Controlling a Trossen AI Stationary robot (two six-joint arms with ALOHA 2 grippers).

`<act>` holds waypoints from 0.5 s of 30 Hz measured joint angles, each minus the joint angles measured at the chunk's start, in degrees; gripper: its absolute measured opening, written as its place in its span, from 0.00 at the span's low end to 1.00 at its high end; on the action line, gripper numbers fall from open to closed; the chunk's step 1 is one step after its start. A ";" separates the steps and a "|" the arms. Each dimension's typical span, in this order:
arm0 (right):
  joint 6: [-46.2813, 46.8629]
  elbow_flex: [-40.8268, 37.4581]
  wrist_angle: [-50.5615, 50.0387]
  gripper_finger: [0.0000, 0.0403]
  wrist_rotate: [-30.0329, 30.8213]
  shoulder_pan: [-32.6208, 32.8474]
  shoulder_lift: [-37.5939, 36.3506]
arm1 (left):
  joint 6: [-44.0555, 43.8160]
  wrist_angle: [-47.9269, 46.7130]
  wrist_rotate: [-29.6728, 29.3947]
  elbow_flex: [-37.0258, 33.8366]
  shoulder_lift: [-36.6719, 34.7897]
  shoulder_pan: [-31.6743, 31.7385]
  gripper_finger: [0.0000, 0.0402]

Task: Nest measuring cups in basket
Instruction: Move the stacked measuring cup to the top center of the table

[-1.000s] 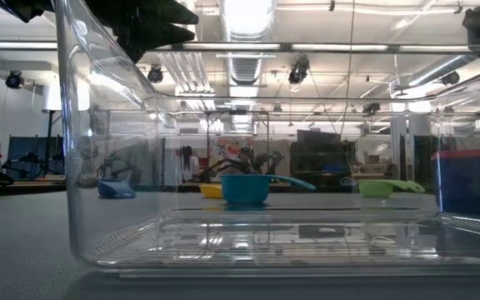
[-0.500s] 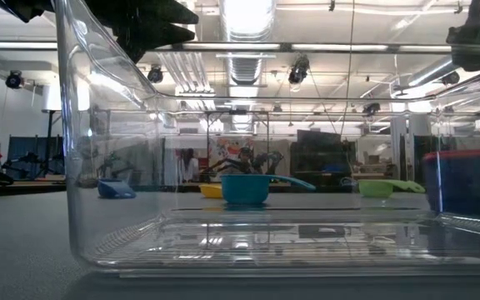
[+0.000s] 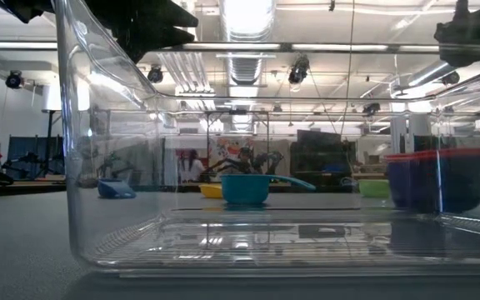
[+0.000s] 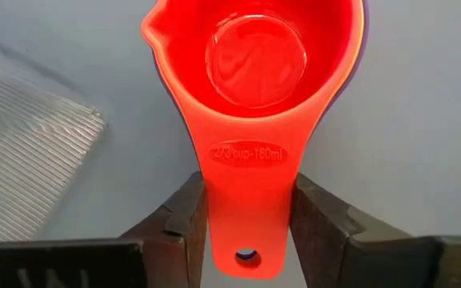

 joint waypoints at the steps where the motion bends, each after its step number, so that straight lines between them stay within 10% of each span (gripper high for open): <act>1: -0.35 0.00 -0.03 0.32 -0.01 -0.26 -0.05 | 0.01 -0.03 0.00 0.00 0.00 0.00 0.34; 15: -8.52 0.00 -2.81 0.32 4.83 -7.06 -4.09 | 0.00 -0.34 0.02 0.00 0.00 0.00 0.34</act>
